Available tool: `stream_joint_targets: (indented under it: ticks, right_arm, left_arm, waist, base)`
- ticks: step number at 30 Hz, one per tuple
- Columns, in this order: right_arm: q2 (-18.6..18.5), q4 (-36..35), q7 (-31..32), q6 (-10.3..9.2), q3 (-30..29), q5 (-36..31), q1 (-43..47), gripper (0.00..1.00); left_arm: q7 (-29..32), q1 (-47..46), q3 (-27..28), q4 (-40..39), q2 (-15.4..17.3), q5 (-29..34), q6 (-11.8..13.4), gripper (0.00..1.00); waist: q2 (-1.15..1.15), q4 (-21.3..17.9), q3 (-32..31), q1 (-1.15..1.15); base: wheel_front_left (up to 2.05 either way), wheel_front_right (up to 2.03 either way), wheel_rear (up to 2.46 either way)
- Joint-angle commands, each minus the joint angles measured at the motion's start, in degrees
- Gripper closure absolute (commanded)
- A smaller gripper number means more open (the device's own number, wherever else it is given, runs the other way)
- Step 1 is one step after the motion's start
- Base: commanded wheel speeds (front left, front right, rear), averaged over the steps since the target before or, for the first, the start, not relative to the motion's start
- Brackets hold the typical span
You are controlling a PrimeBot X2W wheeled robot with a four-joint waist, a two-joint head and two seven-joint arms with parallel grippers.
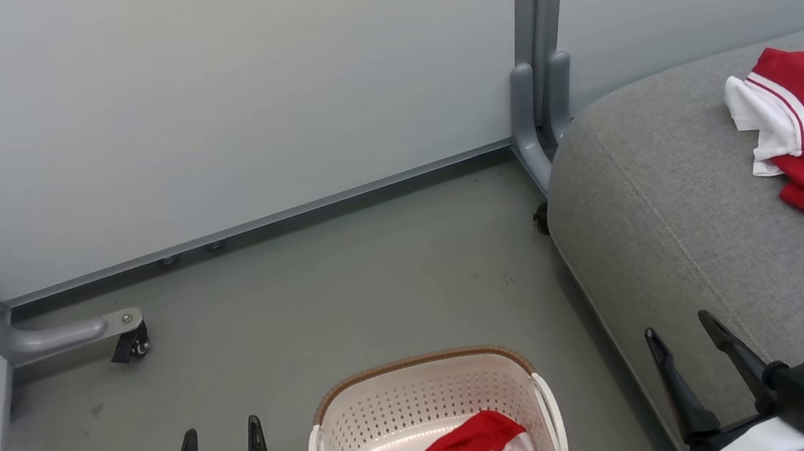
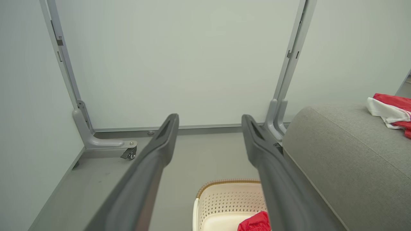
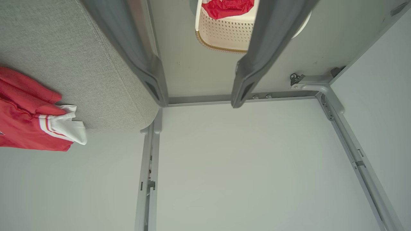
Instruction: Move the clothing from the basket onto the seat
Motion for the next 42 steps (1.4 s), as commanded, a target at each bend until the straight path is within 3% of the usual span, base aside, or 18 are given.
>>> stream_joint_targets:
  ticks: [1,11,28,34,42]
  right_arm:
    - [-0.15,-0.22,-0.28,-0.06,-0.28,-0.13,-0.69,0.00]
    - [-0.15,-2.08,-0.28,-0.06,-1.23,0.12,-3.00,0.00]
    - [-0.74,-8.25,-0.28,-0.06,-3.53,-5.08,-18.33,0.00]
    - [-1.59,-9.27,-0.28,-0.06,-3.51,-5.22,-23.22,0.00]
    - [-3.53,-12.44,-0.28,-0.07,-1.52,-5.04,-28.38,0.00]
  left_arm:
    - [-0.03,-1.34,-0.15,0.12,0.02,-0.86,-0.05,0.00]
    - [-0.03,-5.84,-3.29,2.97,0.03,-0.64,-1.24,0.00]
    - [-0.03,-30.31,-8.36,11.86,0.05,0.04,-6.27,0.00]
    - [-0.03,-40.83,-14.86,22.30,0.06,-3.65,-7.52,0.00]
    - [-0.03,-57.85,-33.37,38.09,0.37,-8.30,-7.62,0.00]
  waist:
    - [0.20,-1.12,1.22,0.00]
    - [0.20,-2.74,9.17,0.00]
    - [0.20,2.00,40.26,0.00]
    - [0.20,3.71,46.89,0.00]
    - [0.20,3.84,54.17,0.00]
  base:
    - [0.00,0.00,0.00]
    - [0.00,0.00,0.00]
    - [0.00,0.00,0.00]
    - [0.00,0.00,0.00]
    - [0.00,0.00,0.00]
